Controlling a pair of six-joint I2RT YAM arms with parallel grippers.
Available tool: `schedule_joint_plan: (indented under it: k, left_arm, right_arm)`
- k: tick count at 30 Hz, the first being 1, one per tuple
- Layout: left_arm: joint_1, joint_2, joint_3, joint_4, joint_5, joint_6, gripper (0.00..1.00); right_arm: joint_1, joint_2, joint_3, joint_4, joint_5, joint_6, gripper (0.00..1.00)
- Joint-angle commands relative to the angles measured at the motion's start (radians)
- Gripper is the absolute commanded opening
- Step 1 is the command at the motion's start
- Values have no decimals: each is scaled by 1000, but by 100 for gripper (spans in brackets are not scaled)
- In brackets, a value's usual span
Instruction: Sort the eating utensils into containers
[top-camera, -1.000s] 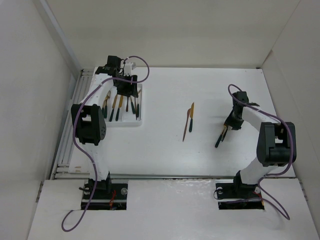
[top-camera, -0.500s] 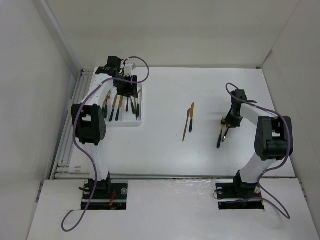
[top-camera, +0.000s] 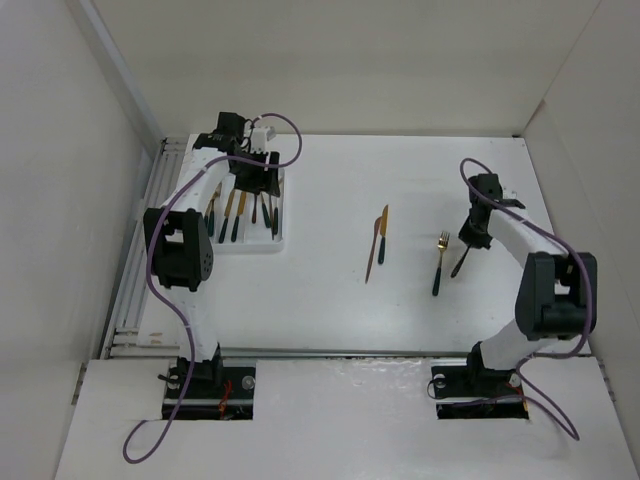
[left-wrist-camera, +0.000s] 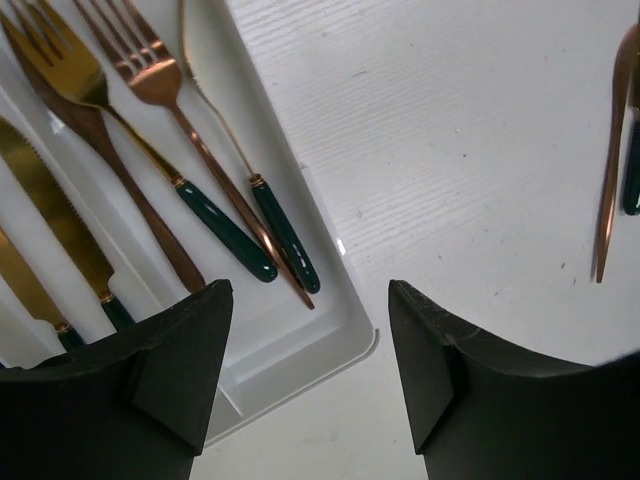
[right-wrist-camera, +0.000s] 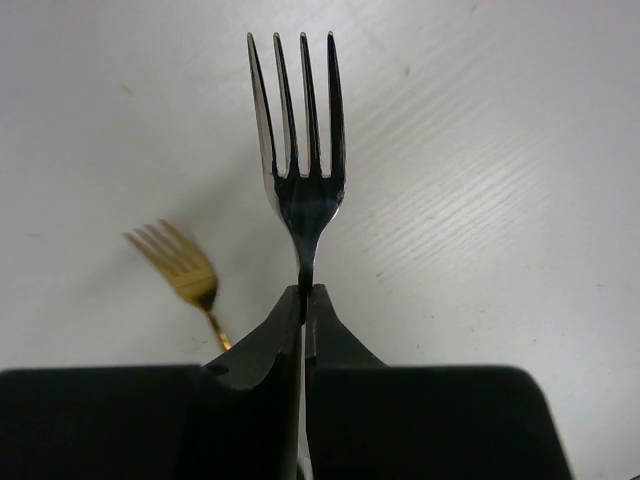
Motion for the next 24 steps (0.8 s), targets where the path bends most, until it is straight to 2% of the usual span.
schedule_joint_plan:
  k: [1, 6, 13, 19, 24]
  left_arm:
    - [-48, -90, 15, -8, 40, 48, 61]
    - [-110, -111, 70, -55, 172, 110, 69]
    - [-181, -130, 121, -112, 397, 171, 70]
    - [-203, -162, 120, -112, 453, 171, 74]
    - [-236, -162, 69, -69, 444, 134, 74]
  right_arm:
    - [35, -202, 106, -4, 133, 33, 0]
    - [222, -273, 234, 57, 51, 94, 0]
    - [452, -55, 488, 155, -174, 245, 0]
    - [552, 121, 682, 189, -285, 294, 0]
    - [617, 171, 748, 203, -328, 332, 0]
